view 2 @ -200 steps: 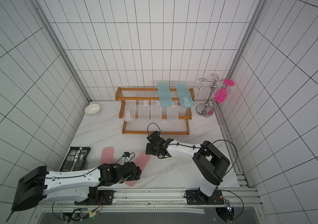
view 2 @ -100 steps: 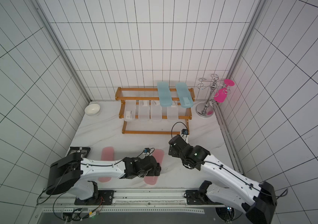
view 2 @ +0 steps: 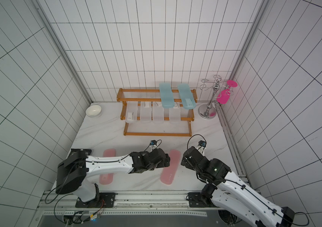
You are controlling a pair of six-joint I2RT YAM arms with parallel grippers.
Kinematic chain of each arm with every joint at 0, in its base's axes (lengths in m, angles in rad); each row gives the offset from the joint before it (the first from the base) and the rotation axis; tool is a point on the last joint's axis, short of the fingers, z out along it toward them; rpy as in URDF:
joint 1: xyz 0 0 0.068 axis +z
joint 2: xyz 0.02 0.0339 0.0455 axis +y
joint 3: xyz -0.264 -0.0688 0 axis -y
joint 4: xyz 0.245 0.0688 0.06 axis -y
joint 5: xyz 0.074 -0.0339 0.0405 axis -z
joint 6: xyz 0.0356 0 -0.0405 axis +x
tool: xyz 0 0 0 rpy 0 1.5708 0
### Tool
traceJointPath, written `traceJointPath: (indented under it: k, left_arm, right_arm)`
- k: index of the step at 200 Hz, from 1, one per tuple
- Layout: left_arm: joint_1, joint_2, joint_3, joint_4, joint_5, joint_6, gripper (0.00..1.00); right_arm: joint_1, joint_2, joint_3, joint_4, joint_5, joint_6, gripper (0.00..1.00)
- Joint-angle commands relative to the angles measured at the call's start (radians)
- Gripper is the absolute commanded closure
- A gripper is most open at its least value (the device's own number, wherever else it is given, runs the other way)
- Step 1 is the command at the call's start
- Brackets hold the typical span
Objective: Place the pencil cases on the shelf according to color
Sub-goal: Move the pencil case to the center of the board, then pick up the pencil case from the center of the board.
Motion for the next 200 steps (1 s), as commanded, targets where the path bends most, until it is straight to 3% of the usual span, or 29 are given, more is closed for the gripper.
traceJointPath:
  k: [1,21,43,71,96,149,200]
  left_arm:
    - [0.083,-0.145,-0.101,-0.156,-0.096,0.002,0.02]
    - [0.120,-0.262,-0.163,-0.293,-0.167,-0.003,0.02]
    - [0.128,-0.342,-0.190,-0.493,-0.267,-0.089,0.02]
    - [0.140,-0.426,-0.289,-0.526,-0.324,-0.152,0.02]
    - [0.207,-0.531,-0.381,-0.521,-0.294,-0.181,0.02]
    - [0.379,-0.819,-0.492,-0.508,-0.217,-0.088,0.02]
    - [0.492,-0.784,-0.534,-0.470,-0.137,-0.021,0.03]
  right_arm:
    - [0.012,0.079,-0.060,0.088,-0.131,0.054,0.03]
    - [0.084,0.169,-0.079,0.170,-0.122,0.102,0.01]
    - [0.127,0.264,-0.095,0.311,-0.147,0.122,0.01]
    - [0.146,0.416,-0.059,0.374,-0.141,0.111,0.01]
    - [0.148,0.524,-0.027,0.379,-0.117,0.103,0.01]
    - [0.122,0.641,0.010,0.460,-0.135,0.040,0.01]
    - [0.098,0.762,0.063,0.479,-0.145,-0.049,0.01]
